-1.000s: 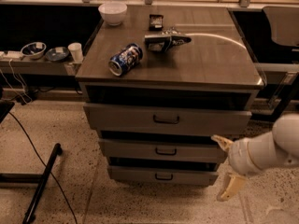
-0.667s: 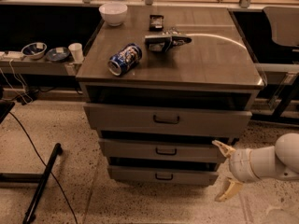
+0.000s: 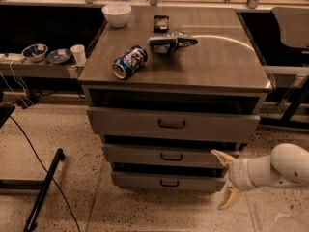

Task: Open bottom drawer

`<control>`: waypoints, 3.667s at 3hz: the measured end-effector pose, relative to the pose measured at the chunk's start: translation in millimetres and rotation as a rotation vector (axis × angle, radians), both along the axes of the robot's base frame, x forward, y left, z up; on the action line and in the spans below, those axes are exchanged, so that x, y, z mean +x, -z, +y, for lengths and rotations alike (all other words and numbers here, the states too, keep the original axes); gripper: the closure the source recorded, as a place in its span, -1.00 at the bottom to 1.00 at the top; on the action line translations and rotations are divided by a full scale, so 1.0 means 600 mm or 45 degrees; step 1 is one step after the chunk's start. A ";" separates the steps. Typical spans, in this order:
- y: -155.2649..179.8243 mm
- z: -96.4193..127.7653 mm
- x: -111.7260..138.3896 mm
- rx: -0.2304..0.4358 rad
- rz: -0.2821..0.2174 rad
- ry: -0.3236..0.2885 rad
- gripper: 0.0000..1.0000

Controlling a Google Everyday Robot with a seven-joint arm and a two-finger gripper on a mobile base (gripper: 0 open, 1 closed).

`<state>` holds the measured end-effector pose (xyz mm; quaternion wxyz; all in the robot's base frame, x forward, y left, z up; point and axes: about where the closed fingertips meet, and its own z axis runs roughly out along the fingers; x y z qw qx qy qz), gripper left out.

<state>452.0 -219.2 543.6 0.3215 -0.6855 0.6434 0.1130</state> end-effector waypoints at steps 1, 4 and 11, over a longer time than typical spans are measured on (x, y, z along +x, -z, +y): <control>0.146 0.022 0.018 0.085 -0.078 -0.066 -1.00; 0.296 0.022 0.050 0.060 -0.004 -0.191 -1.00; 0.608 -0.030 0.173 0.018 0.183 0.065 -0.78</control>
Offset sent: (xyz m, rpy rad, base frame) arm 0.0133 0.0182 -0.1347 0.2640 -0.0434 0.2037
